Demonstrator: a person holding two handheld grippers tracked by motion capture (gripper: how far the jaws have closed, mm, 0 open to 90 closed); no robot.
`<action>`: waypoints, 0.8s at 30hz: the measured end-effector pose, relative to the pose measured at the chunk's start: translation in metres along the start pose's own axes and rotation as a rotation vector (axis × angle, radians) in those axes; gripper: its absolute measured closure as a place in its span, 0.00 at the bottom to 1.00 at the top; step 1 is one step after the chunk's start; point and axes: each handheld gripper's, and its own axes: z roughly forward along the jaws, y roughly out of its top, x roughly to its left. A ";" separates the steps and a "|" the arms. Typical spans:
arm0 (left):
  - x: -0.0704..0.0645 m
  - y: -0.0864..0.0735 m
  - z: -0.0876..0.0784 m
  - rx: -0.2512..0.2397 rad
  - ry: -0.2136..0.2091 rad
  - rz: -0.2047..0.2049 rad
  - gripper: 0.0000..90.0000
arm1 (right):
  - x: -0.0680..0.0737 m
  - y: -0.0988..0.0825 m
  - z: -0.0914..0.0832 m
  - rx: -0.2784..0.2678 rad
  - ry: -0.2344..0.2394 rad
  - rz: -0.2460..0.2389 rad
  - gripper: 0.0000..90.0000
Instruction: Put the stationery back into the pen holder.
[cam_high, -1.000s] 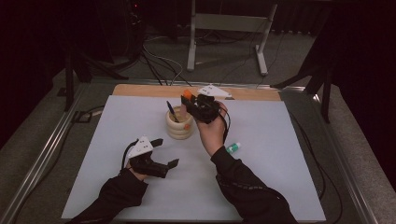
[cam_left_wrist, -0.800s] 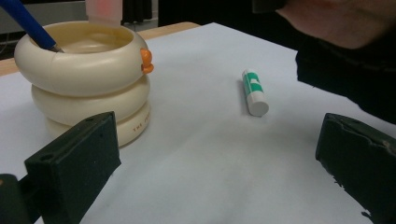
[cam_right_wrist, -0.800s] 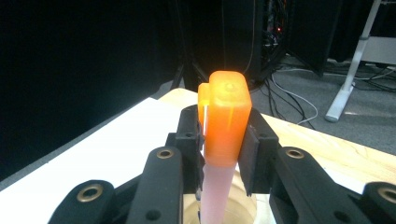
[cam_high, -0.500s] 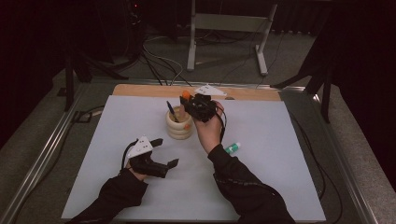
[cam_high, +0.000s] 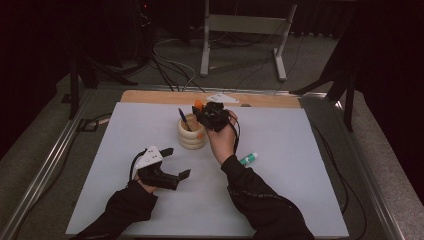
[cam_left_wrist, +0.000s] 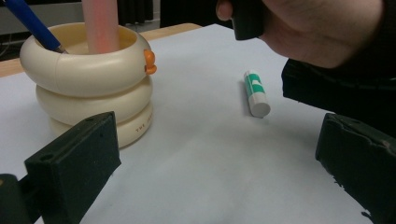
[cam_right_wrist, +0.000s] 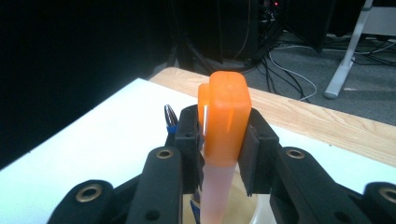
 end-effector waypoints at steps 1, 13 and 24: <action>0.000 0.000 0.000 0.001 0.001 0.000 0.00 | 0.000 0.000 0.001 0.006 -0.003 -0.005 0.79; 0.000 0.000 -0.001 -0.005 0.001 -0.003 0.00 | 0.001 -0.006 0.011 0.070 0.002 0.005 0.80; 0.001 0.000 -0.001 -0.005 -0.003 -0.013 0.00 | 0.008 -0.009 0.021 0.135 -0.055 -0.049 0.80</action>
